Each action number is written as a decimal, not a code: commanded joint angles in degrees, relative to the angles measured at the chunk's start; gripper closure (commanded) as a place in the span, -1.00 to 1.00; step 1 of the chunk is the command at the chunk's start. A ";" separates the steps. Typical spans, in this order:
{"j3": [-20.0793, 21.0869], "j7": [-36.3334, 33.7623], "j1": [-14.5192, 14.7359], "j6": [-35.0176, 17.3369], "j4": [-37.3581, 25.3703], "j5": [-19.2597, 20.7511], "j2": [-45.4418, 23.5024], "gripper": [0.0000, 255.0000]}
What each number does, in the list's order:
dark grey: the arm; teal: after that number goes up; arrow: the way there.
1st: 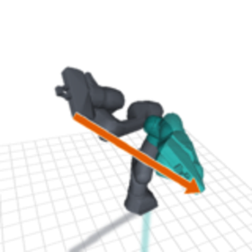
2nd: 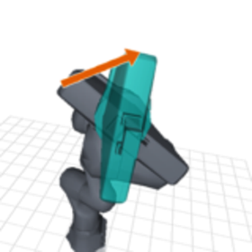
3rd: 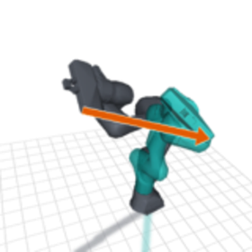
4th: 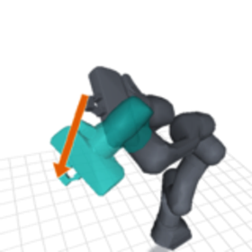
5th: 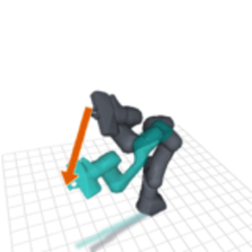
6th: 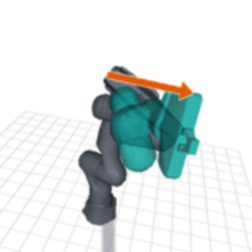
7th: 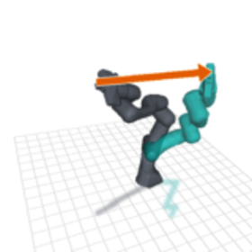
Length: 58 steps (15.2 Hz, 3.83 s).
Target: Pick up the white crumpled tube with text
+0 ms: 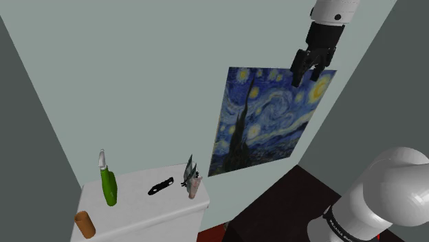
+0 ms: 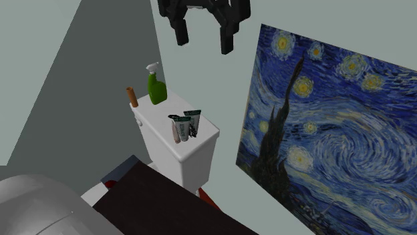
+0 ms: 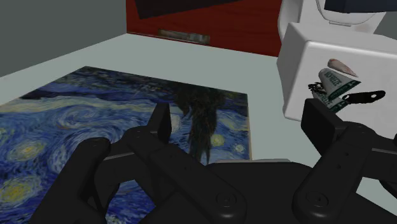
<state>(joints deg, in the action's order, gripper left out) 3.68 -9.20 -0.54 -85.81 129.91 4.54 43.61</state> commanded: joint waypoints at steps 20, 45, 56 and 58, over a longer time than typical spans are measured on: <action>10.42 -17.17 2.61 -28.69 11.13 -10.07 -23.21 -1.00; 14.10 -33.58 8.25 -55.32 -3.73 -7.12 -68.51 -1.00; 13.85 -33.72 8.49 -56.25 -3.98 -6.78 -69.71 1.00; 13.85 -33.67 8.45 -56.27 -3.88 -6.80 -69.64 1.00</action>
<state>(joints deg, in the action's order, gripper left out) 17.57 -42.88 7.95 -142.13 125.91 -2.26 -26.00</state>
